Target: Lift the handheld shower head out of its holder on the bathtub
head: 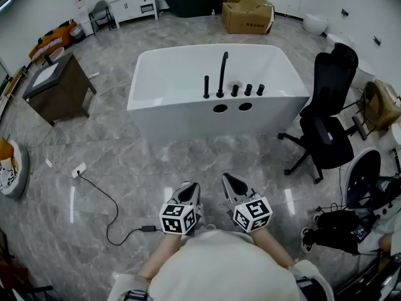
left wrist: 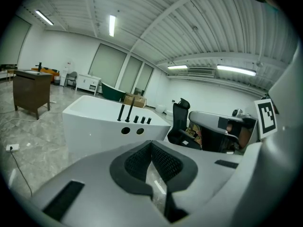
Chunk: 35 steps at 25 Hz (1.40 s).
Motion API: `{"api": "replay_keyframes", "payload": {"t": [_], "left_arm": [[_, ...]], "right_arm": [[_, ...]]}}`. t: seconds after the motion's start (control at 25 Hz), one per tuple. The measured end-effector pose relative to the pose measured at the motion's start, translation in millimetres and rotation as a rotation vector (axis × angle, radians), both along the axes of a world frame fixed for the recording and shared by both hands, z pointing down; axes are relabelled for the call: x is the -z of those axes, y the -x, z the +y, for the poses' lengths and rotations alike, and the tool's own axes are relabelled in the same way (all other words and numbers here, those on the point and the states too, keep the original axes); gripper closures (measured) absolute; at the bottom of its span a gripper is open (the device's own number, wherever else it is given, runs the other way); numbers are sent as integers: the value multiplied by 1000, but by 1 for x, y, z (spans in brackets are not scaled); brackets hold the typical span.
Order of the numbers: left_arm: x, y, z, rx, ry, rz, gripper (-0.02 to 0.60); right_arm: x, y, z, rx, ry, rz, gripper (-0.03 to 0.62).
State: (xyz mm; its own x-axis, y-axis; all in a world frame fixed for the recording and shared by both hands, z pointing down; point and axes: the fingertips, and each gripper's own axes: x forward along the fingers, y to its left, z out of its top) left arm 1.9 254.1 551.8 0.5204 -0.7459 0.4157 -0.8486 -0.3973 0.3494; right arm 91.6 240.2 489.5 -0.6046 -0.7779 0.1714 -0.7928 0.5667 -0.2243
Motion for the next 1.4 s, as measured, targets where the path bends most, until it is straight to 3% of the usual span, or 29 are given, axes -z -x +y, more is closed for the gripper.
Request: {"api": "replay_keyframes", "payload": {"t": [0.44,1.0,1.4], "left_arm": [[-5,-2,-64,-20,-5,20,561],[-3,40,-174,9,3,23,561],[10,66,-248,-29,-18,46,561]], "right_arm": [[-4,-6,-66,-41,3,11,574],[-2,27,-181,-39,14,14,574],[10,59,-246,-60,2,40,574]]}}
